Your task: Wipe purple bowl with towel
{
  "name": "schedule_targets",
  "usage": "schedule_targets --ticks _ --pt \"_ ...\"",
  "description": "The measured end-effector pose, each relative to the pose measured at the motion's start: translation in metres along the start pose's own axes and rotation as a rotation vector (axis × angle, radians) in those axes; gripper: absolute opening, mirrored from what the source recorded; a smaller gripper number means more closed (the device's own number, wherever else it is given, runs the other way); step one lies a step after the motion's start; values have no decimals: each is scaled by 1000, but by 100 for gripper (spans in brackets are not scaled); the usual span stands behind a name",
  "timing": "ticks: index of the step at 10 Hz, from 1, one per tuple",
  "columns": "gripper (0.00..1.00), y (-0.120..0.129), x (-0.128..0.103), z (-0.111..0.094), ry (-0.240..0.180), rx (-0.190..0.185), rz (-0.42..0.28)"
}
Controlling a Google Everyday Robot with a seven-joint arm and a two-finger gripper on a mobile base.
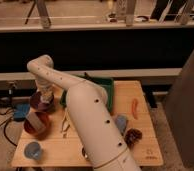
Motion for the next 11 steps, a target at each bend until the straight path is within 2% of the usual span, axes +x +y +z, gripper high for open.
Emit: schedule_targets --ticks 3,4,8,11 --pt "0 -29 -20 5 -4 17 -48" --pt "0 -28 -24 7 -15 21 -66" --pt "0 4 -47 13 -54 -2 -108" --pt "0 28 -36 10 -57 -17 -98"
